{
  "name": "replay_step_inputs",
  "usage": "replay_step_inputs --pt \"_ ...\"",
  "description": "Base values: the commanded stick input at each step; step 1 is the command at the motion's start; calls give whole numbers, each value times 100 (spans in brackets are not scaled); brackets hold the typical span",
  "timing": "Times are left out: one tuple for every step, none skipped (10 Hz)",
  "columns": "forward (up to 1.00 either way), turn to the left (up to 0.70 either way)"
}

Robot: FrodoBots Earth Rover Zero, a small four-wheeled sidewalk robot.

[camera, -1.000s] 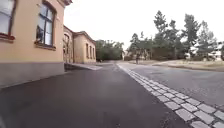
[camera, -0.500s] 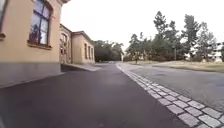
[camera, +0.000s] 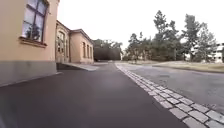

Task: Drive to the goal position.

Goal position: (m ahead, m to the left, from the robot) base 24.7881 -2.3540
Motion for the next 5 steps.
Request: replay_step_inputs --pt "70 0" --pt "70 0" --pt "70 0" --pt "70 0" --pt "70 0"
